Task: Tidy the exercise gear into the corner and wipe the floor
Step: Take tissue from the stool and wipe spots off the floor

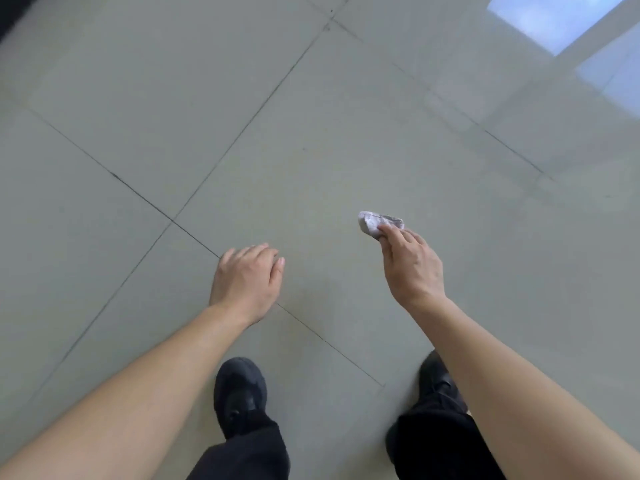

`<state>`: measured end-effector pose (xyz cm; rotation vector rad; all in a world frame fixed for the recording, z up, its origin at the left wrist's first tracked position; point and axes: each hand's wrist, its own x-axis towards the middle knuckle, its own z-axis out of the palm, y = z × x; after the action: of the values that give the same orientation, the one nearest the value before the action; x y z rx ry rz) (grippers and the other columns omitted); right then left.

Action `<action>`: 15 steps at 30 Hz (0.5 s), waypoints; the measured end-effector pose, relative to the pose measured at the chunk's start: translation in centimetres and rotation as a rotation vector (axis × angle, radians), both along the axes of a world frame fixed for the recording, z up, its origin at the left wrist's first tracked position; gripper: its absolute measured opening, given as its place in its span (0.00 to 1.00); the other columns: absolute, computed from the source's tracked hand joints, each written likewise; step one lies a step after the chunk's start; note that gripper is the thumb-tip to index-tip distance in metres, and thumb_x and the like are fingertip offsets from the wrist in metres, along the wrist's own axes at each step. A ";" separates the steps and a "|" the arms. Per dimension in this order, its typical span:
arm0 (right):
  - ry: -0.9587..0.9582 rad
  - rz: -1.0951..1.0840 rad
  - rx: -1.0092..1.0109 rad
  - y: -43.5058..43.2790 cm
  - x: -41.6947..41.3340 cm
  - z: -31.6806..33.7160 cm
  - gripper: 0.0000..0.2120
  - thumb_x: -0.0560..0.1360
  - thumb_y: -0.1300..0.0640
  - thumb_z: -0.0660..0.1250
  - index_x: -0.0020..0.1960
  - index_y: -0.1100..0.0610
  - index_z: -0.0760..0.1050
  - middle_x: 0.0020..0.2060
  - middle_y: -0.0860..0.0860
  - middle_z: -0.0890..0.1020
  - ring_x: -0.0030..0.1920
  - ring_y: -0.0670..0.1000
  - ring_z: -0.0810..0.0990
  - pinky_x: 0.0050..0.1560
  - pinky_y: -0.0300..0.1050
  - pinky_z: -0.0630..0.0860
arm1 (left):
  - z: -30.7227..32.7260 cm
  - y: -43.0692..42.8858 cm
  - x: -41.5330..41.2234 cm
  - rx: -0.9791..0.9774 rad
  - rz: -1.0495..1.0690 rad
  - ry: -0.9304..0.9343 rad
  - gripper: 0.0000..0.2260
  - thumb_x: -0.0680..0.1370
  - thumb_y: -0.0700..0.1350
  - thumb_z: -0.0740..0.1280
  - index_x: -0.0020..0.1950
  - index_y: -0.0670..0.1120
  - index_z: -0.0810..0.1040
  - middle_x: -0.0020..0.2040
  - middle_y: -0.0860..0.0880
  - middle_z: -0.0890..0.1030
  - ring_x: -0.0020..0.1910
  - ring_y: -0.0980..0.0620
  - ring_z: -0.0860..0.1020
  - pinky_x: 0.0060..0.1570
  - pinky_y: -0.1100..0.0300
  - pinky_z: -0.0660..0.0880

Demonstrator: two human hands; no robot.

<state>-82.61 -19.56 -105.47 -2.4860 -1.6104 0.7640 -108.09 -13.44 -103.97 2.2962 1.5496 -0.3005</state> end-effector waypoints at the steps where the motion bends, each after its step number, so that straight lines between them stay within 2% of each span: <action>1: -0.013 -0.006 0.008 0.6 0.7 3.7 0.15 0.85 0.53 0.53 0.67 0.52 0.73 0.62 0.50 0.80 0.65 0.54 0.73 0.54 0.48 0.71 | 3.6 0.7 -0.1 0.026 -0.017 -0.009 0.22 0.79 0.54 0.52 0.55 0.44 0.82 0.61 0.44 0.82 0.60 0.44 0.79 0.61 0.48 0.70; 6: -0.081 0.003 0.082 7.4 4.0 26.7 0.17 0.85 0.51 0.51 0.69 0.47 0.71 0.65 0.49 0.78 0.64 0.55 0.74 0.49 0.45 0.66 | 26.2 7.5 0.8 0.189 -0.072 -0.037 0.25 0.78 0.55 0.50 0.54 0.43 0.82 0.59 0.43 0.82 0.56 0.43 0.81 0.58 0.48 0.71; 9: -0.123 0.035 0.155 12.7 4.5 44.7 0.17 0.85 0.51 0.51 0.70 0.47 0.71 0.62 0.51 0.78 0.58 0.59 0.77 0.45 0.46 0.64 | 43.8 12.9 1.5 0.331 -0.085 -0.064 0.21 0.80 0.53 0.54 0.57 0.42 0.81 0.60 0.42 0.81 0.57 0.41 0.79 0.58 0.48 0.69; 12: -0.156 0.107 0.282 16.8 4.1 63.7 0.17 0.84 0.51 0.52 0.69 0.49 0.72 0.59 0.54 0.79 0.56 0.61 0.77 0.45 0.48 0.69 | 62.2 17.3 1.4 0.507 -0.106 -0.088 0.23 0.80 0.55 0.50 0.57 0.42 0.79 0.57 0.43 0.81 0.55 0.41 0.79 0.55 0.49 0.69; 15: -0.236 0.225 0.456 19.2 3.5 80.5 0.16 0.83 0.51 0.54 0.64 0.51 0.75 0.56 0.55 0.81 0.54 0.61 0.78 0.46 0.50 0.73 | 78.8 19.8 0.3 0.707 -0.125 -0.119 0.20 0.82 0.53 0.55 0.64 0.41 0.76 0.65 0.42 0.77 0.62 0.40 0.76 0.62 0.47 0.66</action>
<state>-79.08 -0.36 -24.98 -2.1506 -1.9037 0.0909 -107.80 6.39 -25.16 2.8644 1.6283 0.4211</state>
